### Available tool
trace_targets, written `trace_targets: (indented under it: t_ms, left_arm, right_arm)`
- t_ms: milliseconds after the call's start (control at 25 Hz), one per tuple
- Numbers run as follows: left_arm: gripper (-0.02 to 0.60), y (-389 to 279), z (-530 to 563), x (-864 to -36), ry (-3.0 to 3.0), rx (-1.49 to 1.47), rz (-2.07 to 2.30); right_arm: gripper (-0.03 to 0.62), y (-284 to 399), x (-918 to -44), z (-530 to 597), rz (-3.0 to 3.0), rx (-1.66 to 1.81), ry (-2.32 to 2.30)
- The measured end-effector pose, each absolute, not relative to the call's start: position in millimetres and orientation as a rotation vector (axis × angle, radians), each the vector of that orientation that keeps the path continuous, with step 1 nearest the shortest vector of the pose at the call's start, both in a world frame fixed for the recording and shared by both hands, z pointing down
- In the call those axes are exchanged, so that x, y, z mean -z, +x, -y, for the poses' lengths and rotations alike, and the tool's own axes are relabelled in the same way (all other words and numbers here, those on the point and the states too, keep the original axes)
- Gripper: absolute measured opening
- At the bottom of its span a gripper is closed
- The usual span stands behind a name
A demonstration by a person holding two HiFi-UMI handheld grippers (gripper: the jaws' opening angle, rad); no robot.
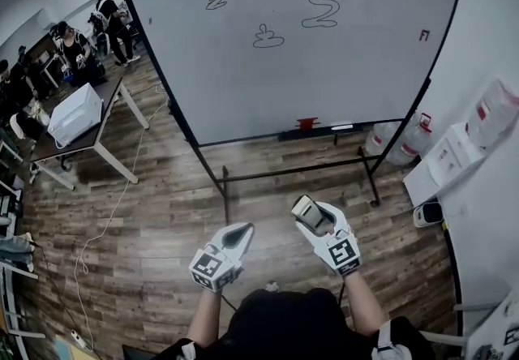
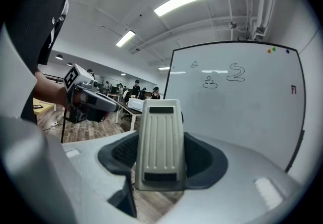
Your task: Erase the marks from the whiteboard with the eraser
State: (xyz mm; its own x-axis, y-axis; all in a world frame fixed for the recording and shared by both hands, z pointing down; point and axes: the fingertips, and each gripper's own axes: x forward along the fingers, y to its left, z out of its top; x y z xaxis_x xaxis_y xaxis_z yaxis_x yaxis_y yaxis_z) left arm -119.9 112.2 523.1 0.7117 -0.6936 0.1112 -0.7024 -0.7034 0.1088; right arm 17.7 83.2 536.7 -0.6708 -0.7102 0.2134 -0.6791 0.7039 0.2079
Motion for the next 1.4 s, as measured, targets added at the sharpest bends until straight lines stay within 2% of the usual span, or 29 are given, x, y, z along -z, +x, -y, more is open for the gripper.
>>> trace_targets:
  t_ms: [720,1400]
  left_arm:
    - [0.011,-139.7,-49.0,-533.0,2.718,-0.093,1.193]
    - [0.011,-49.7,54.3,-516.0,2.683,-0.062,1.352]
  right_arm:
    - [0.256,12.1,-548.6,-9.8,2.647,0.116,1.090]
    - [0.256,96.6,-536.7,110.7,2.702,0.167,0.964]
